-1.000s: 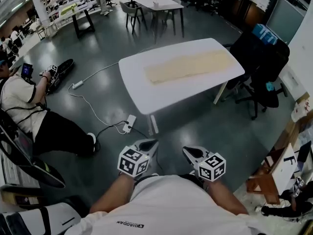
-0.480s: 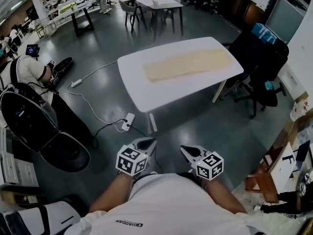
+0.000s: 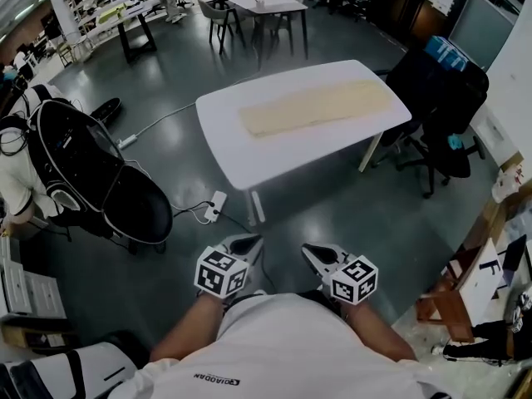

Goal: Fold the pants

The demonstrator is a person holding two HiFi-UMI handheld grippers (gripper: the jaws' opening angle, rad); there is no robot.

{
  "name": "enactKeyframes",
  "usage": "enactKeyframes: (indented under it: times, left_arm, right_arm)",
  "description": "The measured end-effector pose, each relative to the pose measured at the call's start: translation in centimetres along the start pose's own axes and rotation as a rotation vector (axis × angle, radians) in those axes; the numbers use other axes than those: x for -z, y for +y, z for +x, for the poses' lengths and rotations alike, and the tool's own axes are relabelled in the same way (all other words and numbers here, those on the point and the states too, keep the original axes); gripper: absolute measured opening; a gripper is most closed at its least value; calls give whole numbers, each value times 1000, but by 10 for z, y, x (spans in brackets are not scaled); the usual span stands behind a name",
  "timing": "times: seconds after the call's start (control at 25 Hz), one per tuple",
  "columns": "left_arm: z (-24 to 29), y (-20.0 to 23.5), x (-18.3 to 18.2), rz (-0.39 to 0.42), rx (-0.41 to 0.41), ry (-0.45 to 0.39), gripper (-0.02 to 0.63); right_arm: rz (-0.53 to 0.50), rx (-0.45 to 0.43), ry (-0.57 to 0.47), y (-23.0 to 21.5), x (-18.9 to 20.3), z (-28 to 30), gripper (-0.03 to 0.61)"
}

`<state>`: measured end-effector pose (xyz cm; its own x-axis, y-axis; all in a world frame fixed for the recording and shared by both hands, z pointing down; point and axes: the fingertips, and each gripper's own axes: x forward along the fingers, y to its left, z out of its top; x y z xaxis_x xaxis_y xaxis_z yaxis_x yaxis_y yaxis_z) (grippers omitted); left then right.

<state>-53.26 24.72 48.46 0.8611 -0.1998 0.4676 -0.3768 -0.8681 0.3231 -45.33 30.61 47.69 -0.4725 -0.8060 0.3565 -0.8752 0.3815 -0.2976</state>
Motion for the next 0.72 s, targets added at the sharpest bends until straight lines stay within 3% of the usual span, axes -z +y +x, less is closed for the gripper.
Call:
enactKeyframes:
  times: [0.32,0.72]
  left_arm:
    - [11,-6,-8,-4,-33,-6,28]
    - [50,-30,-27,-27,-102,-12,28]
  right_arm:
    - [-5,-46,-8,-11,-2,-8,18]
    - [-16,-102,18,-64,-12,-29,18]
